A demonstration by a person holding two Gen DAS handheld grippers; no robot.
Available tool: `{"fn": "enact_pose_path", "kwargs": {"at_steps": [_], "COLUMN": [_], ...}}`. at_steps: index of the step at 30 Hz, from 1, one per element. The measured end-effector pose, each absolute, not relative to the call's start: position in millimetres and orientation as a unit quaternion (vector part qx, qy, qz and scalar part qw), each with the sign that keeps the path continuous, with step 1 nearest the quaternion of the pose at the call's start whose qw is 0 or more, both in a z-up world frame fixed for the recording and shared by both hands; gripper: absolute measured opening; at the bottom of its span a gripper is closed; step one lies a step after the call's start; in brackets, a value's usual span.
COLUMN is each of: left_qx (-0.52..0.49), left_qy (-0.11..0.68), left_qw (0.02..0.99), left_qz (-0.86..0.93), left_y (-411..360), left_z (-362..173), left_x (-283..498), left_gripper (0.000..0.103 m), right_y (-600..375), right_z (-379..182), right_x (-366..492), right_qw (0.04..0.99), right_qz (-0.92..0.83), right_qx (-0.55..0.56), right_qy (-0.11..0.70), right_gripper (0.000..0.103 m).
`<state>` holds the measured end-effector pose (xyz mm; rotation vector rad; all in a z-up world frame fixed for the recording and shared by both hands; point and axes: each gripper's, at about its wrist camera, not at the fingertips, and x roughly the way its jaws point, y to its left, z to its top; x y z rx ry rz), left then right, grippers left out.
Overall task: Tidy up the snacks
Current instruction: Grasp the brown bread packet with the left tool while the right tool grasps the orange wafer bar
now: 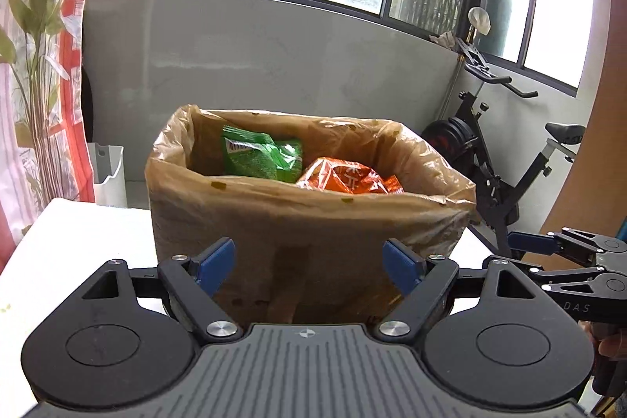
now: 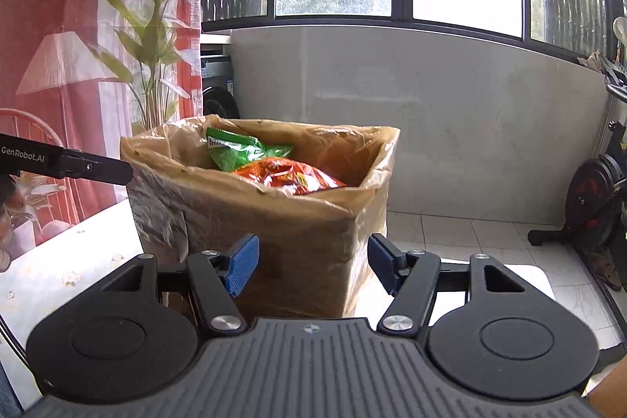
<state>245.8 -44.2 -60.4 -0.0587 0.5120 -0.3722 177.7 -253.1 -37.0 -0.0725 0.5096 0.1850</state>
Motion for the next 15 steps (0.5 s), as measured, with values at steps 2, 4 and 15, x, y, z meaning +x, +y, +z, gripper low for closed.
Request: {"fn": "enact_pose_path", "kwargs": {"at_steps": [2, 4, 15], "left_qx": [-0.028, -0.028, 0.006], "left_qy": [0.264, 0.277, 0.352], "left_qw": [0.945, 0.939, 0.905], "left_qz": [-0.192, -0.2, -0.24], "left_y": [-54, -63, -111], "left_z": [-75, -90, -160], "left_x": [243, 242, 240], "left_gripper": [0.084, 0.084, 0.083], "right_y": [-260, -264, -287], "right_z": [-51, -64, -129], "right_x": [167, 157, 114], "right_qw": [0.959, 0.955, 0.934], "right_qz": [0.085, 0.082, 0.086], "right_qx": [-0.025, -0.022, 0.006], "right_qy": [0.269, 0.283, 0.347], "right_gripper": [0.065, 0.065, 0.058]}}
